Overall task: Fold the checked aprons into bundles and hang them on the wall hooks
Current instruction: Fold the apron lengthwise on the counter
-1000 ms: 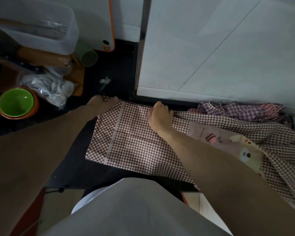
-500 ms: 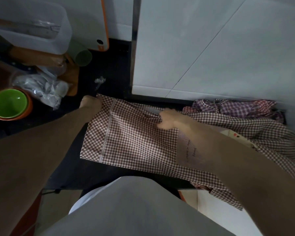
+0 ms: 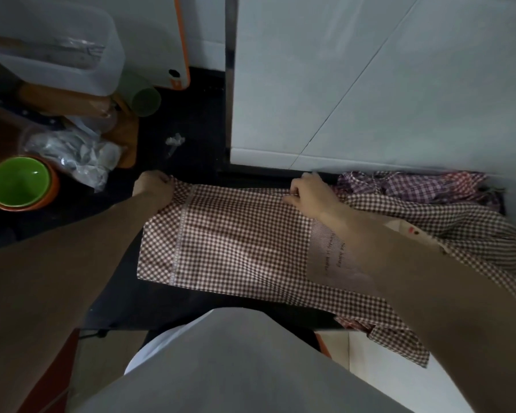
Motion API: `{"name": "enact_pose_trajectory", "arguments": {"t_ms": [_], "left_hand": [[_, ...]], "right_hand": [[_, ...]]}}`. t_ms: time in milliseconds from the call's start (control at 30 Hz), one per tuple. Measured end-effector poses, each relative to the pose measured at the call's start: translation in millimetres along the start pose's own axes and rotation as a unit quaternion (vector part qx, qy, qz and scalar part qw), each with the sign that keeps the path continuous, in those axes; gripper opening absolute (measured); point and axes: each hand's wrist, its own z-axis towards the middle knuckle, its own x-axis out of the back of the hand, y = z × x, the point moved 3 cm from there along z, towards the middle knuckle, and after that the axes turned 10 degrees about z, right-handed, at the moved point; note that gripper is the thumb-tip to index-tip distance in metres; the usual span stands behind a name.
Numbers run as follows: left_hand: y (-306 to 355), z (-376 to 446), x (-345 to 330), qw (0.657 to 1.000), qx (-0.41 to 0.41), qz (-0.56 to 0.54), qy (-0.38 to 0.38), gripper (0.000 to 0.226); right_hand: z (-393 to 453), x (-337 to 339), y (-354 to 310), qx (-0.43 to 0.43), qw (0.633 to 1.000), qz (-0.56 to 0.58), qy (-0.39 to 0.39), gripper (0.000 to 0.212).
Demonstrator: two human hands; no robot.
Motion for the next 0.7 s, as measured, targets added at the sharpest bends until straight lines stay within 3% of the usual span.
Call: {"name": "enact_pose_trajectory", "arguments": {"t_ms": [100, 200, 367, 533, 633, 700], "left_hand": [[-5, 4, -2, 1.000, -0.004, -0.008, 0.021, 0.026], [-4, 2, -2, 0.999, 0.001, -0.024, 0.035, 0.029], [-6, 2, -4, 0.998, 0.012, -0.041, 0.043, 0.032], [-7, 2, -5, 0.996, 0.029, -0.067, 0.043, 0.033], [0, -4, -4, 0.996, -0.025, -0.081, 0.029, 0.034], [4, -6, -3, 0.993, -0.080, -0.085, -0.008, 0.046]], "right_hand": [[-3, -12, 0, 0.016, 0.997, -0.071, 0.031, 0.038], [-7, -22, 3, 0.012, 0.996, -0.043, 0.072, 0.043], [-11, -17, -3, 0.052, 0.997, 0.037, -0.043, 0.058], [-12, -19, 4, 0.044, 0.997, 0.031, -0.056, 0.039], [-10, -23, 9, -0.011, 0.993, 0.113, -0.042, 0.035], [-8, -24, 13, -0.042, 0.988, 0.149, -0.012, 0.018]]}}
